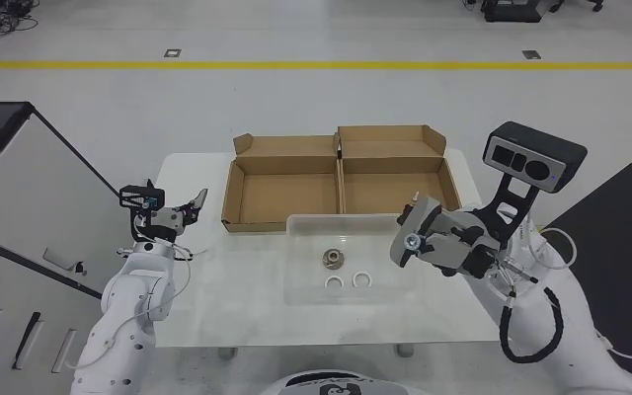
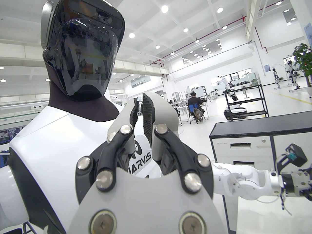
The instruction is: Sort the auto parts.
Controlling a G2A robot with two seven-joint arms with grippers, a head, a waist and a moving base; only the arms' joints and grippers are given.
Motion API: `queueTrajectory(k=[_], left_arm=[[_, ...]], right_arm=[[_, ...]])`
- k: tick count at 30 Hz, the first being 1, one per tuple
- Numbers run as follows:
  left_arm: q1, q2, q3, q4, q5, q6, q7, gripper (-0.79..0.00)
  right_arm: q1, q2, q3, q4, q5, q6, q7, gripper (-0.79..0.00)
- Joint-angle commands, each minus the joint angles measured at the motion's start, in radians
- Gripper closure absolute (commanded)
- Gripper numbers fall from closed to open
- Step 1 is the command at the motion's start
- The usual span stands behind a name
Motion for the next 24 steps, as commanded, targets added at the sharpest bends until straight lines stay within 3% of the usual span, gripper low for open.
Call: queueTrajectory(k=[1,5,10,18,24], left_arm=[[0.000,0.000,0.000,0.000,0.000,0.000,0.000,-0.785],[0.000,0.000,0.000,0.000,0.000,0.000,0.000,-0.785],[0.000,0.000,0.000,0.000,0.000,0.000,0.000,-0.785],[0.000,0.000,0.000,0.000,0.000,0.000,0.000,-0.785],[0.000,0.000,0.000,0.000,0.000,0.000,0.000,-0.785]], right_arm=[[-0.003,-0.001,0.004,-0.006,-0.011,0.015,-0.013,0.000],[-0.033,-0.001,0.046,-0.007,-0.068,0.026,-0.036,0.000],[-0.120,0.010,0.180,0.018,-0.100,0.021,-0.037,0.000],[-0.257,0.033,0.436,0.076,-0.119,0.074,0.038,0.000],[-0.270,0.047,0.586,0.124,-0.203,0.138,0.126,0.000]])
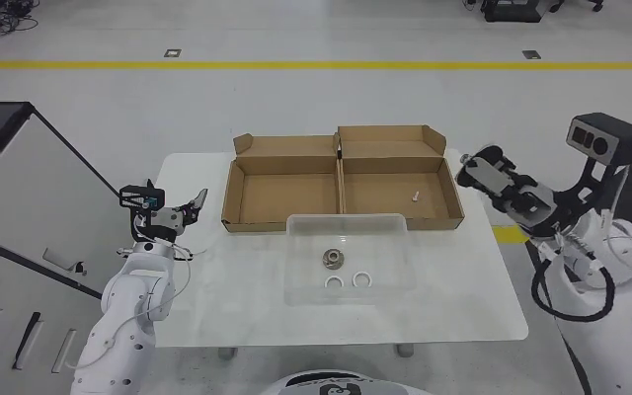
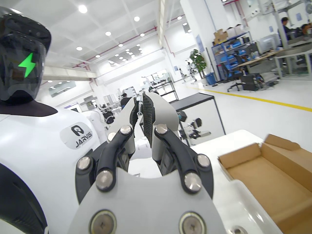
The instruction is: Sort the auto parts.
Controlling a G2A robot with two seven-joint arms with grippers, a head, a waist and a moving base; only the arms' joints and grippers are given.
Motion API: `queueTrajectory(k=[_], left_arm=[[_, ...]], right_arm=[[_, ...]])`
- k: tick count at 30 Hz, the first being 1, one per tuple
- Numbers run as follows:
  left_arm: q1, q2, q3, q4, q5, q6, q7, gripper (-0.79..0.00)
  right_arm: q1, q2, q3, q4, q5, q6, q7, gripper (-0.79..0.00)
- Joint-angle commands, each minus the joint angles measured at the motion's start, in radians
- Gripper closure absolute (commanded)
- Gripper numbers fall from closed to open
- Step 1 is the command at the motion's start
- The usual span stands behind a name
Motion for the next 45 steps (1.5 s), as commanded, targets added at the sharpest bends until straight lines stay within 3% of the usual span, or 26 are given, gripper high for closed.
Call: queueTrajectory(k=[1,6,11,17,24,32,45], left_arm=[[0.000,0.000,0.000,0.000,0.000,0.000,0.000,-0.785],[0.000,0.000,0.000,0.000,0.000,0.000,0.000,-0.785],[0.000,0.000,0.000,0.000,0.000,0.000,0.000,-0.785],[0.000,0.000,0.000,0.000,0.000,0.000,0.000,-0.785],[0.000,0.000,0.000,0.000,0.000,0.000,0.000,-0.785],[0.000,0.000,0.000,0.000,0.000,0.000,0.000,-0.785],[0.000,0.000,0.000,0.000,0.000,0.000,0.000,-0.785]], right_arm=[[0.019,0.003,0.032,0.011,-0.008,0.016,0.023,0.000],[0.132,0.016,0.060,0.067,-0.096,0.052,0.097,0.000],[0.244,0.024,0.024,0.143,-0.152,0.052,0.156,0.000],[0.355,0.038,-0.029,0.216,-0.342,0.036,0.284,0.000],[0.463,0.043,-0.182,0.331,-0.567,-0.012,0.377,0.000],[0.545,0.055,-0.375,0.415,-0.754,-0.018,0.370,0.000],[0.843,0.081,-0.760,0.629,-0.888,-0.039,0.349,0.000]])
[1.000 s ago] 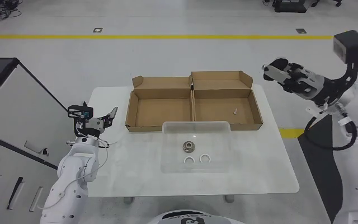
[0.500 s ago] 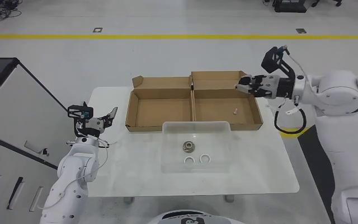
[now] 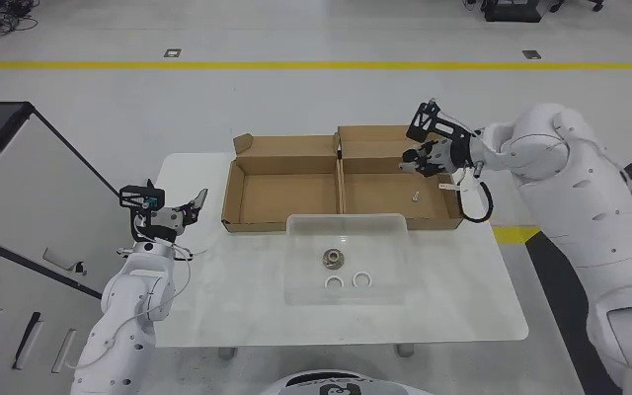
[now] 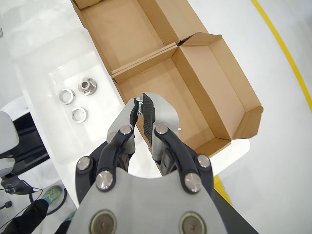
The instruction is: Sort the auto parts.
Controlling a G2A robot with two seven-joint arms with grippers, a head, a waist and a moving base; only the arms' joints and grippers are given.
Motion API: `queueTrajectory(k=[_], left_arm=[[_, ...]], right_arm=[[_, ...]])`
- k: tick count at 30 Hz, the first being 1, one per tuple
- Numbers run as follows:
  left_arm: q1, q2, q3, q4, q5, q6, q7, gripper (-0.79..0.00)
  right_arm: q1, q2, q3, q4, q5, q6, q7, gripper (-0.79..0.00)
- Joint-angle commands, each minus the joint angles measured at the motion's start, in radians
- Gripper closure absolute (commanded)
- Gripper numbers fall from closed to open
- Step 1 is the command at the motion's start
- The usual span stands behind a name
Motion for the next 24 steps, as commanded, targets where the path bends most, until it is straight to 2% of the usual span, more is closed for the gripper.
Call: queueTrajectory(k=[1,4,21,24], left_arm=[[0.000,0.000,0.000,0.000,0.000,0.000,0.000,-0.785],[0.000,0.000,0.000,0.000,0.000,0.000,0.000,-0.785],[0.000,0.000,0.000,0.000,0.000,0.000,0.000,-0.785],[0.000,0.000,0.000,0.000,0.000,0.000,0.000,-0.785]], right_arm=[[0.054,0.000,-0.064,0.035,-0.010,0.000,0.000,0.000],[0.118,-0.003,-0.153,0.089,0.007,-0.009,-0.009,0.000],[0.118,-0.003,-0.153,0.089,0.007,-0.009,-0.009,0.000],[0.103,-0.011,-0.176,0.059,-0.036,0.059,-0.043,0.000]])
